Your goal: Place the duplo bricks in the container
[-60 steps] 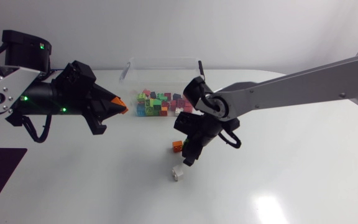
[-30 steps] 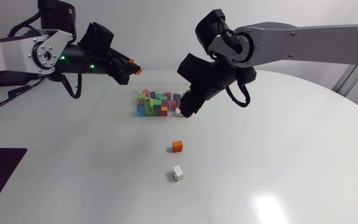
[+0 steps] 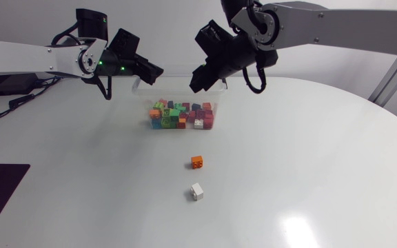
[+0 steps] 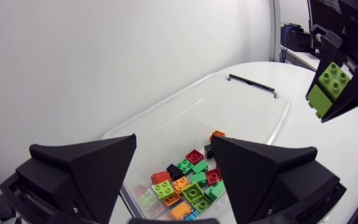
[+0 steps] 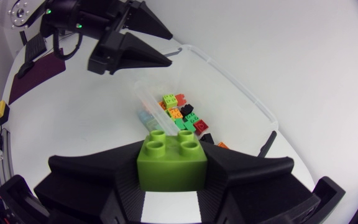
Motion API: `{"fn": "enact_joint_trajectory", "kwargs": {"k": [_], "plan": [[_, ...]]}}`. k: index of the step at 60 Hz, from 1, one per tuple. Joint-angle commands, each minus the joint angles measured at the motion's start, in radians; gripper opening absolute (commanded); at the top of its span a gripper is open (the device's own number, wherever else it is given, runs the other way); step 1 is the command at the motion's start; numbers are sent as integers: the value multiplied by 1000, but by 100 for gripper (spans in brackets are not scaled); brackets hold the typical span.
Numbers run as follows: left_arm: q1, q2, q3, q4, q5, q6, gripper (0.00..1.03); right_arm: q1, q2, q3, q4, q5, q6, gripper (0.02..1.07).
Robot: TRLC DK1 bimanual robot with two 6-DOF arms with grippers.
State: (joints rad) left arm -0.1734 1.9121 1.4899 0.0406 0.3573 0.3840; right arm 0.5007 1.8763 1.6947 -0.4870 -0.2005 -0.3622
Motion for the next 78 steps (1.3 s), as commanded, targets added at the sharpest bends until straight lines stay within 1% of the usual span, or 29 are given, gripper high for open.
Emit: {"fn": "enact_joint_trajectory", "kwargs": {"k": [1,8,9,15,27,32,42,49,51,52,55,56,57,58,62,68,74,78], "plan": [[11,-99,-66,24,-6,-16,99,-27,64,57,21,-5,28,22],[22,-228,-164,30,-6,-11,99,-51,115,112,37,-14,35,22],[25,-272,-201,28,-6,-8,99,-53,121,118,41,-16,35,22],[29,-380,-296,4,8,16,99,-62,159,154,50,-17,40,22],[29,-561,-464,-45,42,56,99,-64,219,197,107,-25,62,22],[25,-605,-513,-62,46,67,99,-64,245,223,116,-27,65,22],[17,-654,-591,-84,49,92,99,-65,294,249,186,-36,66,23],[5,-677,-643,-102,55,116,99,-64,350,307,195,-36,66,23],[2,-680,-655,-104,55,121,99,-60,365,322,195,-30,69,26],[-5,-682,-665,-107,55,125,99,-59,374,335,192,-22,69,32],[-12,-686,-680,-111,57,139,99,-56,386,352,188,-4,69,72],[-15,-686,-685,-113,57,144,99,-54,386,353,188,3,69,88],[-18,-686,-688,-113,55,145,99,-54,385,353,188,6,69,99],[-20,-686,-694,-111,55,148,99,-53,382,350,186,9,69,104],[-34,-676,-704,-111,57,156,99,-51,337,316,189,15,69,104],[-69,-608,-711,-100,57,177,99,-57,247,238,208,18,69,104],[-117,-498,-692,-81,57,187,99,-67,118,117,219,19,58,104],[-146,-433,-671,-79,57,202,99,-71,14,2,220,19,40,104]]}}
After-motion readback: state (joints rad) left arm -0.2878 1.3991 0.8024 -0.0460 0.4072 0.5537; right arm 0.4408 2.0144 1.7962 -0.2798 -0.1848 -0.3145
